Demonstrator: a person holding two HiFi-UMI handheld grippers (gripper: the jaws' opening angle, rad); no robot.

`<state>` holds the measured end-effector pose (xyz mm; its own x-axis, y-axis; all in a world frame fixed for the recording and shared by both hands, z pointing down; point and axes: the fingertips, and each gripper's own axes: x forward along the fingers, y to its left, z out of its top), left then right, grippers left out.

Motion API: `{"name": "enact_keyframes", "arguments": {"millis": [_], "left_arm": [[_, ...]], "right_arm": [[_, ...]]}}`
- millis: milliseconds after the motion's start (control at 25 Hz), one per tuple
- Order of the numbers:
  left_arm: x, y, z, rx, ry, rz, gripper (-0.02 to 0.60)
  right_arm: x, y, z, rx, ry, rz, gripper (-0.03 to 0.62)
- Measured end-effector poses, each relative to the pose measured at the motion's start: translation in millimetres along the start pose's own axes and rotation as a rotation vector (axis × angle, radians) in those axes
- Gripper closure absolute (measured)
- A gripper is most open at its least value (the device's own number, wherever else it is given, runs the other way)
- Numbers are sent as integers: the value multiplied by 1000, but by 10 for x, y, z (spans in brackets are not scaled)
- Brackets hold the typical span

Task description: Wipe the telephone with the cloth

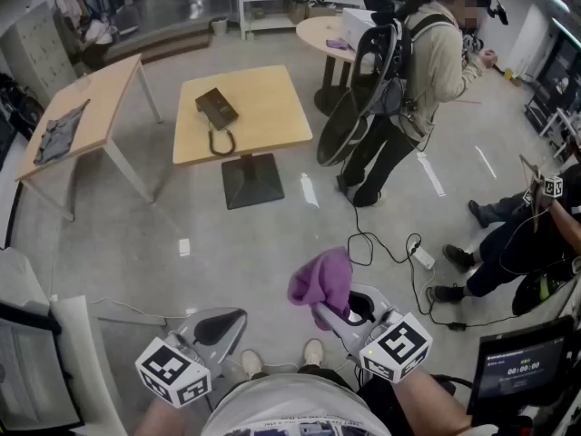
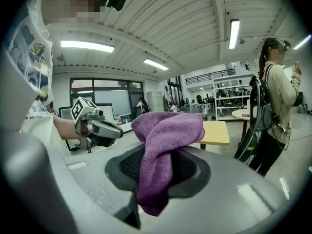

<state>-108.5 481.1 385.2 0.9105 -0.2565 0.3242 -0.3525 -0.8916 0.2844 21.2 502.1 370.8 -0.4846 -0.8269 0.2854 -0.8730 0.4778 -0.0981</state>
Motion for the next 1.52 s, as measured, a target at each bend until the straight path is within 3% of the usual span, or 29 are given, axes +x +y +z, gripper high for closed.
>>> {"name": "enact_keyframes", "arguments": {"millis": [320, 760, 1080, 1240, 1520], "left_arm": [[76, -100, 1, 9, -7, 22, 577], [420, -304, 111, -41, -18, 73, 575], [592, -457, 147, 6, 25, 106, 577], [687, -450, 112, -4, 34, 104, 577], [749, -129, 278, -46, -22, 83, 577]], "right_arm": [[-93, -41, -93, -17, 14, 27, 479], [-323, -321, -166, -42, 36, 92, 479], [-362, -392, -187, -35, 29, 144, 479], [-400, -486, -246, -24, 36, 136, 479], [-175, -705, -186, -11, 53, 96, 479]]}}
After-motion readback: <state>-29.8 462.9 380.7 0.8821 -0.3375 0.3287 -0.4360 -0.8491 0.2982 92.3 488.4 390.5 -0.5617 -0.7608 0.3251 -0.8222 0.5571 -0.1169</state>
